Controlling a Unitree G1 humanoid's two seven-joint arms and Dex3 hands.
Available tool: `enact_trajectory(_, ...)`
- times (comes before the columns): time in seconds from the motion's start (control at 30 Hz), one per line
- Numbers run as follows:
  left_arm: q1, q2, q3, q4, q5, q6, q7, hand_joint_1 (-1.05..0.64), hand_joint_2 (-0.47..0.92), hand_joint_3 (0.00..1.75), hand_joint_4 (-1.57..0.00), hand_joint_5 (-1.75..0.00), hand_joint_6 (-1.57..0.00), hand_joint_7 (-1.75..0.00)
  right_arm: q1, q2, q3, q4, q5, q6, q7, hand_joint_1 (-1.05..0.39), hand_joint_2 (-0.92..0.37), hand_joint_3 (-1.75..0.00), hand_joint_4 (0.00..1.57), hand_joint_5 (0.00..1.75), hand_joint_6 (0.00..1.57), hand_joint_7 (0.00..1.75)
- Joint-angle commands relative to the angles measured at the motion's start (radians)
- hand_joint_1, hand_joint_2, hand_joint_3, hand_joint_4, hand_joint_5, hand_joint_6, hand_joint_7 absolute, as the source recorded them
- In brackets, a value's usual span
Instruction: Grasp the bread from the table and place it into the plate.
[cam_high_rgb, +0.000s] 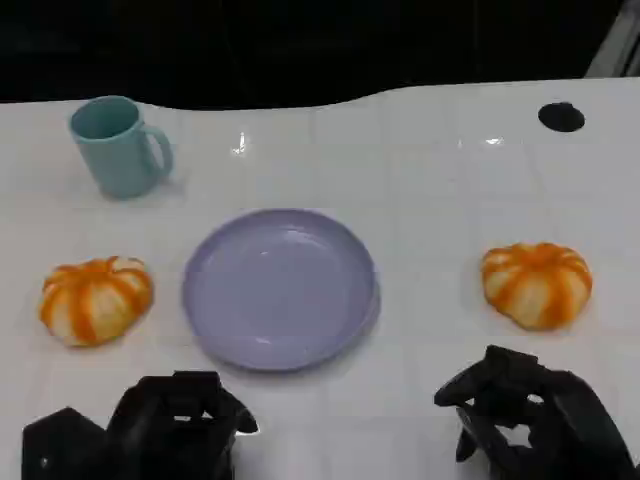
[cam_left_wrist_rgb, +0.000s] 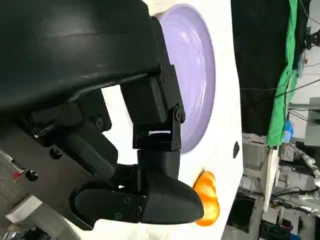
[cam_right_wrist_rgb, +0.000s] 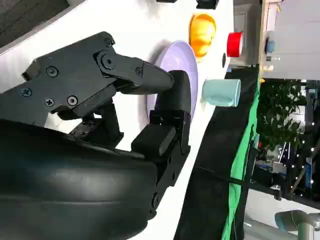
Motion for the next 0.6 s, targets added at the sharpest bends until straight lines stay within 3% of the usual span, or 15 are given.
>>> enact_trajectory(0.03,0.0,0.012,0.002,-0.003,0.003,-0.002,0.006,-1.05,0.52,0.73,-1.57,-1.22,-1.42,-0.74,0.0,-0.003,-0.009,-0.002,0.007,-0.001,-0.004,-0.36,-0.7,-0.72,0.86,1.45,0.87,1.04)
enact_trajectory(0.6,-0.003,0.014,0.004,0.0,0.002,-0.004,0.004,-1.05,0.51,0.75,-1.57,-1.22,-1.42,-0.76,-0.003,-0.002,-0.008,0.002,0.008,-0.006,-0.002,-0.35,-0.71,-0.71,0.86,1.45,0.86,1.05)
